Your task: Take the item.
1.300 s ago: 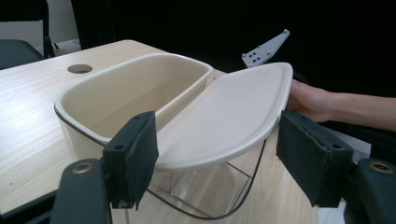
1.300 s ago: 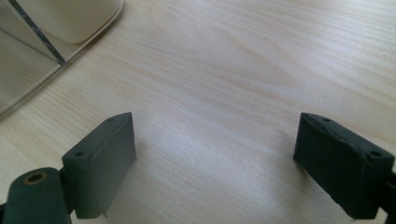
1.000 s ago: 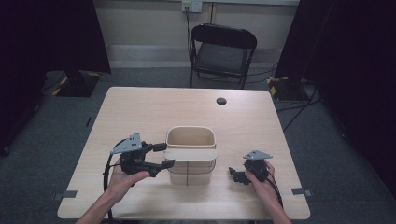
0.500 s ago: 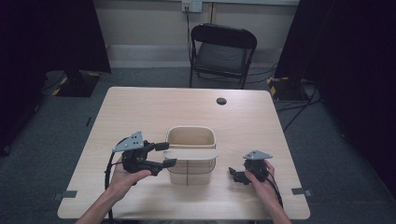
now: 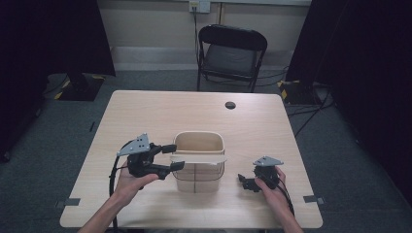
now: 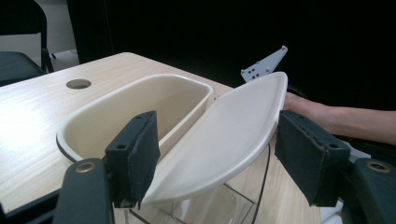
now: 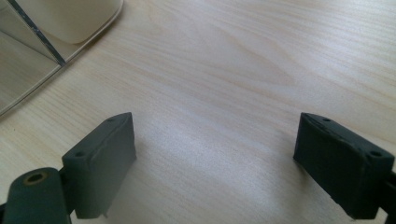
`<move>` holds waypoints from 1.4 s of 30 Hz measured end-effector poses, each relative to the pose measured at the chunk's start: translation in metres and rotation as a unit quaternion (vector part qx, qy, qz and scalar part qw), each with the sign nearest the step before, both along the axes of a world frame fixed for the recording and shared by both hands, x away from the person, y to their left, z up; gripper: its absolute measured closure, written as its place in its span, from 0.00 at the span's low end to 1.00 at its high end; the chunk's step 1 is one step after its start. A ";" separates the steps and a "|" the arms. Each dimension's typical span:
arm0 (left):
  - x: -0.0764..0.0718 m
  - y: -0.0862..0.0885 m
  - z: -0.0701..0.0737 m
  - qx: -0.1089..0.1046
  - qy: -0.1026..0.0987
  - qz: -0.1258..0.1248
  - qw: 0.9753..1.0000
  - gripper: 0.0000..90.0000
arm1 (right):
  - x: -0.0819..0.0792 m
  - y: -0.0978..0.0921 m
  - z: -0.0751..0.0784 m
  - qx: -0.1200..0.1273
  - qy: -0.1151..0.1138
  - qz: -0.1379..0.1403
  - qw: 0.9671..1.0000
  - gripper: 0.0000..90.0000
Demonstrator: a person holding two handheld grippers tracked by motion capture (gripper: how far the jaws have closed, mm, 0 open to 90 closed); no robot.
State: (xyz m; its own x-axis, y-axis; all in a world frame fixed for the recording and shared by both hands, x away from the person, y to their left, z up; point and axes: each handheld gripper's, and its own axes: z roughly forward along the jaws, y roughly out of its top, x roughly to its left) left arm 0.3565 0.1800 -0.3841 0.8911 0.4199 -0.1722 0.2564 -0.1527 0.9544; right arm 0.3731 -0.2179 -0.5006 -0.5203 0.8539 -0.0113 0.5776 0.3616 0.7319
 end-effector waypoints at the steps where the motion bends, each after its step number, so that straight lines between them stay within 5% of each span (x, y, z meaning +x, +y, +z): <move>1: 0.001 0.000 0.000 0.001 0.000 -0.002 1.000 0.34 | 0.000 0.000 0.000 -0.001 0.000 -0.001 1.000 0.13; 42: 0.015 -0.003 0.003 -0.002 0.026 -0.033 0.999 0.61 | 0.000 0.000 0.000 0.000 0.000 0.000 1.000 0.13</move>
State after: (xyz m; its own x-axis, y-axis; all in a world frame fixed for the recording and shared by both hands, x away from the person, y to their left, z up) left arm 0.3719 0.1766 -0.3809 0.9069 0.3591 -0.2204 0.2950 -0.1675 0.9407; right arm 0.3731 -0.2178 -0.5006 -0.5195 0.8544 -0.0111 0.5782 0.3611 0.7316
